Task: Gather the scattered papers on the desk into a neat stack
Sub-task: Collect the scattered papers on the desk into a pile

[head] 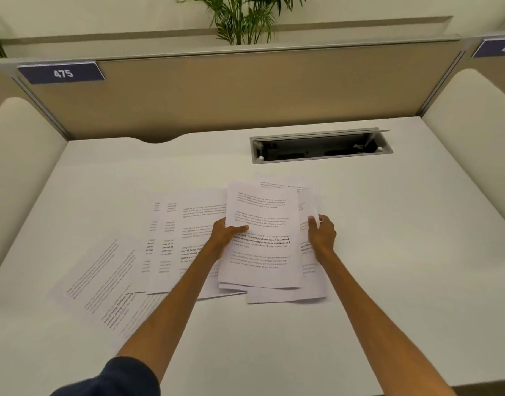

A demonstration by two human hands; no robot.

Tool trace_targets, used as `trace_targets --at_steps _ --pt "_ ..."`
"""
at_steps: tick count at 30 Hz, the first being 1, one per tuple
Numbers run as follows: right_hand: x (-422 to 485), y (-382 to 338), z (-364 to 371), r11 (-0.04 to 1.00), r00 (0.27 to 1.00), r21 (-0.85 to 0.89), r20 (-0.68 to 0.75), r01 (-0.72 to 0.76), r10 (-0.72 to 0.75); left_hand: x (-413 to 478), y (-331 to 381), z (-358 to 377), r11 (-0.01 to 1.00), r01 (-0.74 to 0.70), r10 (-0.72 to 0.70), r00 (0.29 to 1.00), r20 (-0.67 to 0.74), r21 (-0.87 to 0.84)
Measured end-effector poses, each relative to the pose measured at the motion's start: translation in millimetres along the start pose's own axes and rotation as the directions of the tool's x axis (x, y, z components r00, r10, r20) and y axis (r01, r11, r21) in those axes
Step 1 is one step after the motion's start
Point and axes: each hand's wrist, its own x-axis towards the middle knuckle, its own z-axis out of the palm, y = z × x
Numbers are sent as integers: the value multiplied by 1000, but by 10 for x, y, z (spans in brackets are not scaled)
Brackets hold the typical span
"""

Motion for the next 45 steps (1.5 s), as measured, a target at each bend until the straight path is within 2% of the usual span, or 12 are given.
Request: trace_targets --at_steps 5,9,11,14,19,23,27,30,33,36,40,45 --pt "-10 21 140 985 992 -125 31 122 -119 -8 -33 -14 999 -9 10 1000 9 -32" --pt "6 -64 174 977 988 -207 155 49 -17 -40 0 -87 997 -73 72 997 34 8" --pt "23 -120 152 995 960 -86 277 48 -23 -65 76 -144 994 -113 112 992 55 10" --pt "12 -244 48 957 889 268 458 -111 -25 -118 307 -236 985 -175 173 980 95 7" --pt "-104 -680 -156 828 808 561 497 -19 -318 -312 903 -380 910 -413 412 911 30 42" --pt "-160 -963 -363 806 725 589 527 64 -443 -497 1219 -461 822 -569 569 821 42 -22" --pt "-301 -1037 -286 870 711 447 542 208 -449 -517 1126 -351 841 -540 538 841 59 32" --pt "-369 -981 -181 882 727 414 531 225 -435 -507 971 -283 850 -525 525 851 23 36" --pt "-362 -943 -170 865 790 463 448 195 -418 -508 941 -321 827 -562 562 827 -1 9" --pt "-375 -929 -138 836 803 512 403 198 -438 -490 935 -381 814 -580 580 814 -9 -8" --pt "-404 -801 34 868 819 449 403 212 -409 -440 644 -361 843 -537 537 843 -29 25" --pt "-335 -765 90 880 836 458 427 130 -345 -404 550 -430 871 -490 488 862 -134 20"
